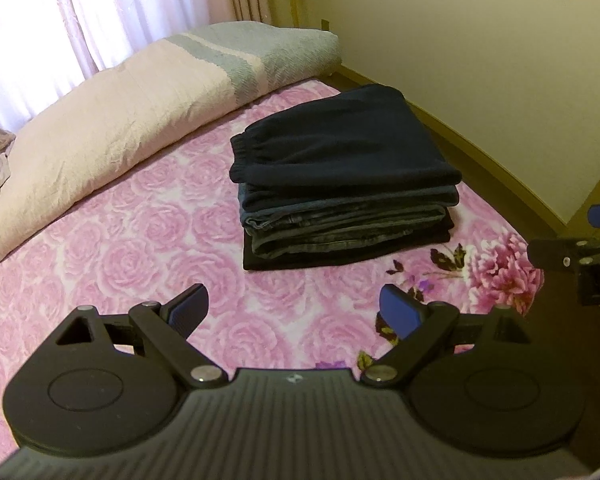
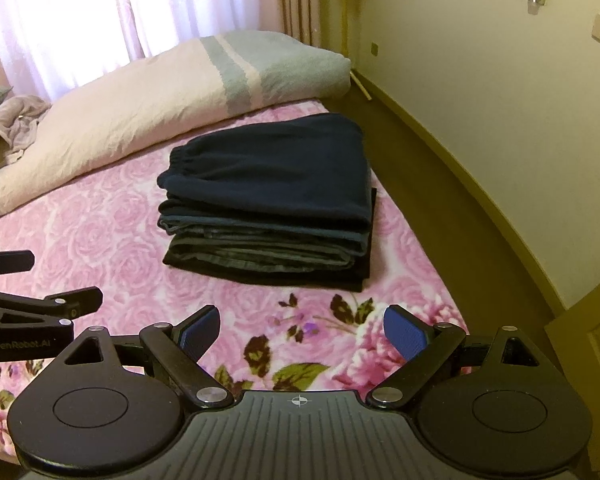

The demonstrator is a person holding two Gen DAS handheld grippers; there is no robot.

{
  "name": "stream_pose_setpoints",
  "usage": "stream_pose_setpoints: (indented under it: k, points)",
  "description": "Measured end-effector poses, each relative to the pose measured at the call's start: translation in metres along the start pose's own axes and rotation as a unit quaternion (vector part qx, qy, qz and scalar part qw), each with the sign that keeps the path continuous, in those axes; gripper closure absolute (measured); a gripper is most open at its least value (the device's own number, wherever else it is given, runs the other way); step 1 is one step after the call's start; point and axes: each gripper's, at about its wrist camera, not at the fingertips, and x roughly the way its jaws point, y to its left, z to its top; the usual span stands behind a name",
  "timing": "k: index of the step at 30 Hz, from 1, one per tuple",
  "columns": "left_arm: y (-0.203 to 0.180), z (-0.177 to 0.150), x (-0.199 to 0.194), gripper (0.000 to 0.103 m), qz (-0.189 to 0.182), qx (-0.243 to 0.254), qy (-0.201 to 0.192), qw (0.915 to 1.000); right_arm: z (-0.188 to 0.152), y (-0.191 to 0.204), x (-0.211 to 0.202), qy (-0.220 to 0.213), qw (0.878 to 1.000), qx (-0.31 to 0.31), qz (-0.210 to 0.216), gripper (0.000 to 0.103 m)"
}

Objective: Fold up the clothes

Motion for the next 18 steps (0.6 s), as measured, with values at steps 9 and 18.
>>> stream_pose_setpoints:
  k: [9,18]
  points:
    - [-0.0074,0.0016,0.0007,0.012,-0.001,0.000,-0.003,1.0000,-0.0017,-0.0045,0.0006,0.003,1.000,0.001,0.002,0.011]
    - [-0.0086,0.0037,0.0007,0.012,0.004,-0.009,-0.010,0.9999,-0.0009,-0.0047,0.0004,0.000,1.000,-0.005,0.005,0.011]
